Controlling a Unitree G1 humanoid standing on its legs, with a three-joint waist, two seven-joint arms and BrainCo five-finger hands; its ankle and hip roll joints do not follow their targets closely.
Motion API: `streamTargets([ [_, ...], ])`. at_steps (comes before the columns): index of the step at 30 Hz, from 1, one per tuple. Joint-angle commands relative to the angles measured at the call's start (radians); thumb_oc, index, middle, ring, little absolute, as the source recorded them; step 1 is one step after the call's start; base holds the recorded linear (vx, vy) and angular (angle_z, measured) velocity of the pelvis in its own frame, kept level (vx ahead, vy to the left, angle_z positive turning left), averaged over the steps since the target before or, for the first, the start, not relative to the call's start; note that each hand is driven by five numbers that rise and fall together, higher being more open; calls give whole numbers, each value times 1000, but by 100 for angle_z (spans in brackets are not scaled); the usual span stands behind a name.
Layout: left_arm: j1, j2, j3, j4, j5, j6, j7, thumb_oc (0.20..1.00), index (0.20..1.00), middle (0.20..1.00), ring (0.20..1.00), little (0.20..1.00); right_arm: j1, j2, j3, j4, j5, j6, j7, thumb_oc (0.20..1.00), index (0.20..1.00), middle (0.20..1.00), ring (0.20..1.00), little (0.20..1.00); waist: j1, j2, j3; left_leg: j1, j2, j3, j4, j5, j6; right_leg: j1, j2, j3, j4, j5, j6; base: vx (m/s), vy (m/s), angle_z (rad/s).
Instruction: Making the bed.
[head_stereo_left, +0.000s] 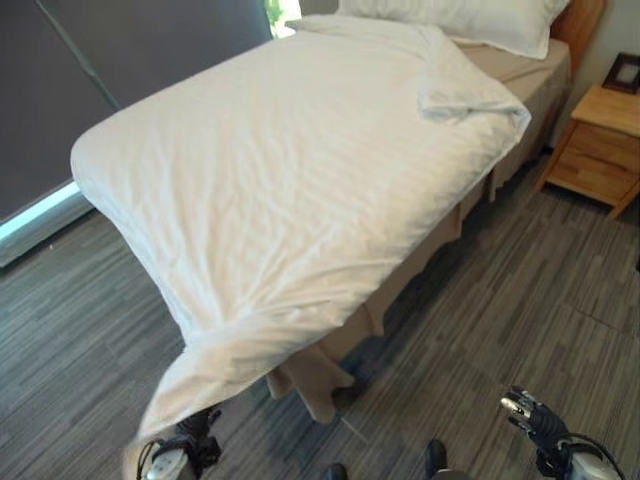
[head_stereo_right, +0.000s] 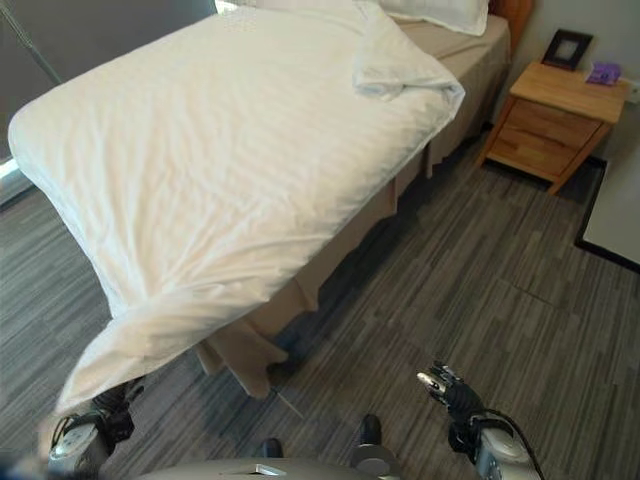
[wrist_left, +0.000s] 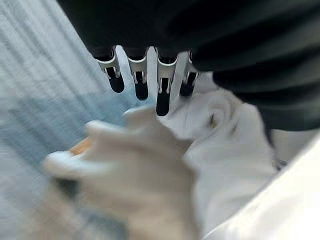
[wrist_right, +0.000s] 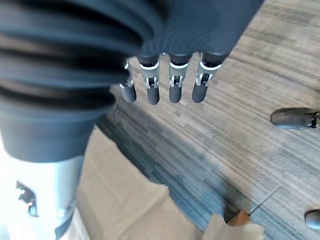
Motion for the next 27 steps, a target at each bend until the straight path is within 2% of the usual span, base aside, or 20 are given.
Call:
streamTargets([
  [1,51,142,35,-66,43,-1,-114,1000,1000,1000,1000,1000,-6,-4,-2,-33,-28,-10,46,1000,1000,1000,1000,1000,12,-58,22,-41,-27,-74,11,99,-35,69,-37,7,32,-15,57,17,-9,9],
  [4,114,258,-12,-94,200,13,-179,1000,1000,1000,1000,1000,-15,-15,22,-21,-42,1,69,1000,1000,1000,1000,1000,20,-48,12,-30,-28,-70,11,94,-35,78,-41,-1,31,-13,61,6,-8,10],
  [5,136,310,-40,-77,313,21,-208,1000,1000,1000,1000,1000,-26,-13,48,-5,-51,8,75,1000,1000,1000,1000,1000,27,-43,8,-27,-26,-63,11,93,-36,80,-39,-1,31,-14,62,0,0,0],
  [6,136,310,-40,-76,314,20,-208,1000,1000,1000,1000,1000,-26,-12,48,-5,-51,8,75,1000,1000,1000,1000,1000,27,-43,8,-27,-26,-62,11,93,-36,80,-39,0,31,-14,62,0,0,0],
  [8,150,339,-82,-69,441,32,-248,1000,1000,1000,1000,1000,-34,-7,72,-4,-59,17,82,1000,1000,1000,1000,1000,32,-42,2,-23,-24,-60,11,91,-36,83,-35,0,29,-16,63,26,-29,-5],
  [11,161,340,-256,-80,770,4,-342,1000,1000,1000,1000,1000,-52,-4,101,17,-86,29,88,1000,1000,1000,1000,1000,30,-40,-12,-11,-25,-59,11,76,-35,96,-36,7,28,-26,62,68,-32,-1],
  [14,211,309,-360,-110,865,-23,-428,1000,1000,1000,1000,1000,-62,-5,113,25,-81,36,98,1000,1000,1000,1000,1000,24,-42,-21,0,-24,-56,11,63,-31,102,-34,13,31,-34,57,58,-28,-3],
  [15,229,297,-370,-139,844,-18,-444,1000,1000,1000,1000,1000,-63,-9,113,22,-77,37,98,1000,1000,1000,1000,1000,23,-40,-22,3,-23,-56,11,60,-30,103,-34,15,32,-36,56,49,-15,-7],
  [17,270,312,-343,-280,700,23,-510,1000,1000,1000,1000,1000,-59,-19,100,18,-60,41,96,1000,1000,1000,1000,1000,18,-31,-23,8,-24,-57,11,57,-27,106,-34,19,34,-39,54,44,-1,-6],
  [18,289,357,-298,-365,605,59,-524,1000,1000,1000,1000,1000,-56,-24,97,17,-53,43,96,1000,1000,1000,1000,1000,14,-29,-23,12,-23,-56,11,57,-27,109,-34,20,35,-38,53,38,5,-4],
  [20,298,432,-167,-552,348,131,-459,1000,1000,1000,1000,1000,-43,-31,99,15,-49,45,103,1000,1000,1000,1000,1000,9,-29,-23,12,-22,-60,11,63,-29,114,-33,15,32,-36,53,9,-2,2],
  [21,293,453,-139,-576,278,133,-450,1000,1000,1000,1000,1000,-40,-33,104,19,-52,45,106,1000,1000,1000,1000,1000,8,-30,-22,10,-22,-62,11,64,-30,114,-32,11,31,-36,54,-7,2,8],
  [22,272,456,-45,-646,61,133,-382,1000,1000,1000,1000,1000,-31,-35,107,14,-60,42,121,1000,1000,1000,1000,1000,13,-34,-15,2,-23,-74,11,73,-33,112,-32,1,31,-35,55,-31,3,11],
  [24,234,417,24,-662,-163,115,-335,1000,1000,1000,1000,1000,-26,-32,117,-6,-62,28,132,1000,1000,1000,1000,1000,13,-44,-2,-9,-23,-91,11,81,-36,110,-32,-11,30,-33,56,-36,1,15],
  [25,234,417,24,-662,-164,115,-334,1000,1000,1000,1000,1000,-26,-32,117,-7,-62,28,132,1000,1000,1000,1000,1000,12,-44,-2,-9,-23,-92,11,81,-36,111,-32,-12,30,-33,56,-25,-5,20],
  [27,172,327,102,-661,-287,85,-293,1000,1000,1000,1000,1000,-10,-16,109,-32,-60,14,147,1000,1000,1000,1000,1000,17,-60,8,-19,-23,-105,11,85,-38,106,-31,-21,28,-32,56,-40,-4,18],
])
